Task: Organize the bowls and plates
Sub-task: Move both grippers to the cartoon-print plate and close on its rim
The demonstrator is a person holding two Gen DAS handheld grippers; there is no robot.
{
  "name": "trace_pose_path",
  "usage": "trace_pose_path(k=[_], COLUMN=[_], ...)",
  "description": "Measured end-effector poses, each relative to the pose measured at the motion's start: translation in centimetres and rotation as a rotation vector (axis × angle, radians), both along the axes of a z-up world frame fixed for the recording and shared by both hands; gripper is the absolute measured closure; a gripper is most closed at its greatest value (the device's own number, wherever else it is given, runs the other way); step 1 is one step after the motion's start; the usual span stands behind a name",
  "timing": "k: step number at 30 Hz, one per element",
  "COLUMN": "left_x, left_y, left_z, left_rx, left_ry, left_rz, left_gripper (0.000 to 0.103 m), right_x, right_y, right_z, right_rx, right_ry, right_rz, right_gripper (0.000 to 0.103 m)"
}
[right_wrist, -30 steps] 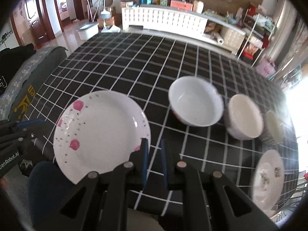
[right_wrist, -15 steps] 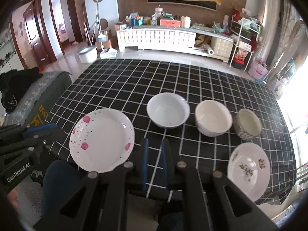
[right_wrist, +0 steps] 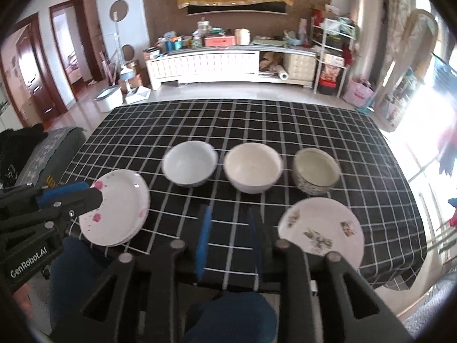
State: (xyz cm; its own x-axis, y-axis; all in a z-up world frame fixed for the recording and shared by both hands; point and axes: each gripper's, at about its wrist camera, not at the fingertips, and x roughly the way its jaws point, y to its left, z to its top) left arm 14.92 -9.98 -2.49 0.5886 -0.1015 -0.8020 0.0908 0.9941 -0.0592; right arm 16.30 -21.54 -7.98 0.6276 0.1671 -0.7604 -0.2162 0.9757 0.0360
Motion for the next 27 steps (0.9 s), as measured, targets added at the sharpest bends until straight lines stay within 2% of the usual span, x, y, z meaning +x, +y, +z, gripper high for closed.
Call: trace_pose_path(k=[2, 4, 13, 19, 27], left_x=[0.6, 1.1, 3.7, 5.3, 6.9], left_y=[-1.4, -2.6, -7.9, -11.9, -14.6], left_z=[-0.3, -0.7, -3.2, -5.8, -9.3], left_rx=[0.012, 0.018, 0.002, 0.018, -0.009], left_ry=[0.009, 0.021, 0.080, 0.152, 0.250], left_rz=[-0.015, -0.030, -0.109, -0.163, -0.193], left_gripper=[0.086, 0.081, 0.081, 0.079, 0.079], right_x=[0.1, 0.3, 1.1, 1.7, 2.6], right_y=[-1.6, -3.0, -9.4, -13.2, -17.4], right_z=[-0.3, -0.7, -2.8, -4.4, -7.8], right_rx=[0.008, 0.011, 0.012, 0.002, -0.009], right_ry=[0.006, 0.014, 0.071, 0.114, 0.196], right_rz=[-0.024, -0.046, -0.136, -0.180, -0.238], right_gripper=[0.069, 0.069, 0.068, 0.068, 0.068])
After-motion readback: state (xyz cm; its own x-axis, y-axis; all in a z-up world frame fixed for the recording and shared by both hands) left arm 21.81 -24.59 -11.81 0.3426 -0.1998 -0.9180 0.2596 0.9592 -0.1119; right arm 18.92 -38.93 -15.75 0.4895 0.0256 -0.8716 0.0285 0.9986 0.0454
